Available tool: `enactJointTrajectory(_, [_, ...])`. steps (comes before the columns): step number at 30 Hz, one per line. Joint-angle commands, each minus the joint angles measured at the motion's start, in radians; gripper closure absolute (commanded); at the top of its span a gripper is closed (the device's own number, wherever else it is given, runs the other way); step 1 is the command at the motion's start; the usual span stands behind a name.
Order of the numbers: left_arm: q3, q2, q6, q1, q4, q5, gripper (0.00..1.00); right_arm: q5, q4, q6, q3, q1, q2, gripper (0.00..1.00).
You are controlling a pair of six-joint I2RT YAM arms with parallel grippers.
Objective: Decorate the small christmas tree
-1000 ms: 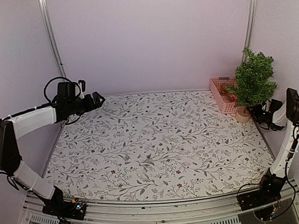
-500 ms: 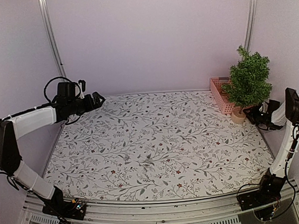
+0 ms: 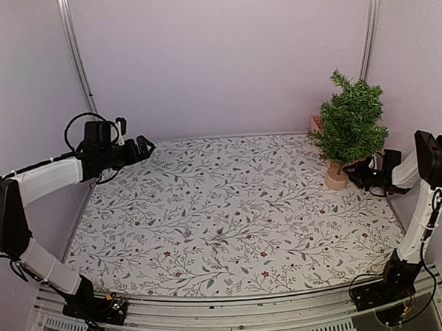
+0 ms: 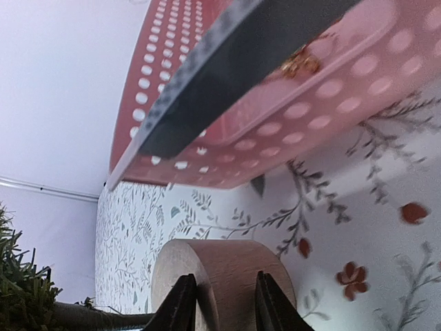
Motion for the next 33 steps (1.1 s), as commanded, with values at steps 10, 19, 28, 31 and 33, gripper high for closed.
enactJointTrajectory(10, [-0.039,-0.032,-0.035,0.002,0.025,0.033,0.01,0.084,-0.016,0.067,-0.095,0.227,-0.113,0.68])
enactJointTrajectory(19, [-0.054,-0.054,-0.038,0.002,-0.019,-0.011,0.01,0.17,0.054,0.206,-0.013,0.502,-0.021,0.68])
enactJointTrajectory(28, [-0.116,-0.097,-0.062,0.002,-0.031,-0.019,0.01,0.268,0.057,0.359,0.255,0.779,0.172,0.68])
enactJointTrajectory(31, [-0.145,-0.128,-0.066,0.002,-0.035,-0.023,0.01,0.268,0.055,0.406,0.375,0.846,0.264,0.68])
enactJointTrajectory(33, [-0.166,-0.149,-0.071,0.002,-0.034,-0.02,0.01,0.263,0.048,0.422,0.459,0.875,0.309,0.68])
